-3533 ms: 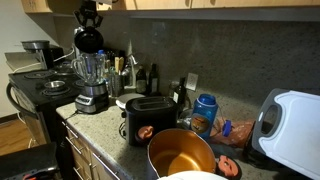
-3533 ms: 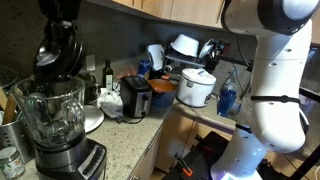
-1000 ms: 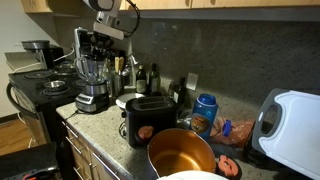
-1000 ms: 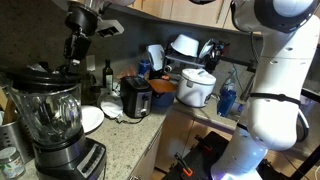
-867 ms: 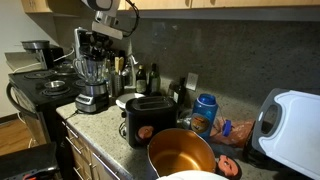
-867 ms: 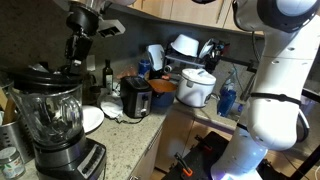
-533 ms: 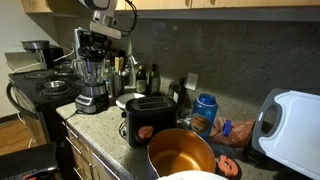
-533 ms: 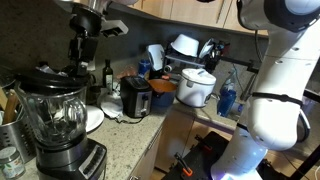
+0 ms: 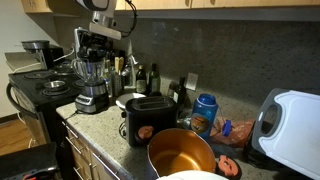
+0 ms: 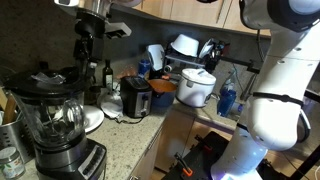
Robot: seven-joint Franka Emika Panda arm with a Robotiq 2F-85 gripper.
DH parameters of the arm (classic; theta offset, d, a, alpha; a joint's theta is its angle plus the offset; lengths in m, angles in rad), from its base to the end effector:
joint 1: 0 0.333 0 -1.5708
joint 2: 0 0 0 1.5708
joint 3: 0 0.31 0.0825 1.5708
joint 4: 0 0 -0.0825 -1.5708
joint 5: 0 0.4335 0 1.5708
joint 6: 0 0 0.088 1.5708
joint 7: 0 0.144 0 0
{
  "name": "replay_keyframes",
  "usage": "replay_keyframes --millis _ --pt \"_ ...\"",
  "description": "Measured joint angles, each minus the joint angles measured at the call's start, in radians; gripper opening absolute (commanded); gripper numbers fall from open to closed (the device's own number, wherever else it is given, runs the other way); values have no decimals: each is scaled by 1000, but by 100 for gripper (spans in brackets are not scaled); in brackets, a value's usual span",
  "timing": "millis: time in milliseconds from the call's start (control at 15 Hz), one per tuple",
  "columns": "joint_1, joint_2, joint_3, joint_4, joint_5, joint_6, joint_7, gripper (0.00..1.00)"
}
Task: Put the black lid on the top of the blender
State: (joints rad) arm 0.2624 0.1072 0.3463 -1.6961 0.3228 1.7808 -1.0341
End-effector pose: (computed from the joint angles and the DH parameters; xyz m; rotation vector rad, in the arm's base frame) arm 0.5077 0.3934 0.4784 -1.9754 -1.9750 -0.0812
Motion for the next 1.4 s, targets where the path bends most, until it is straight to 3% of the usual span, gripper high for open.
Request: replay_keyframes --millis 733,1400 --pt "-10 -73 -66 -62 -192 -51 164 100" --pt "-83 -182 -186 -251 -224 -109 317 100"
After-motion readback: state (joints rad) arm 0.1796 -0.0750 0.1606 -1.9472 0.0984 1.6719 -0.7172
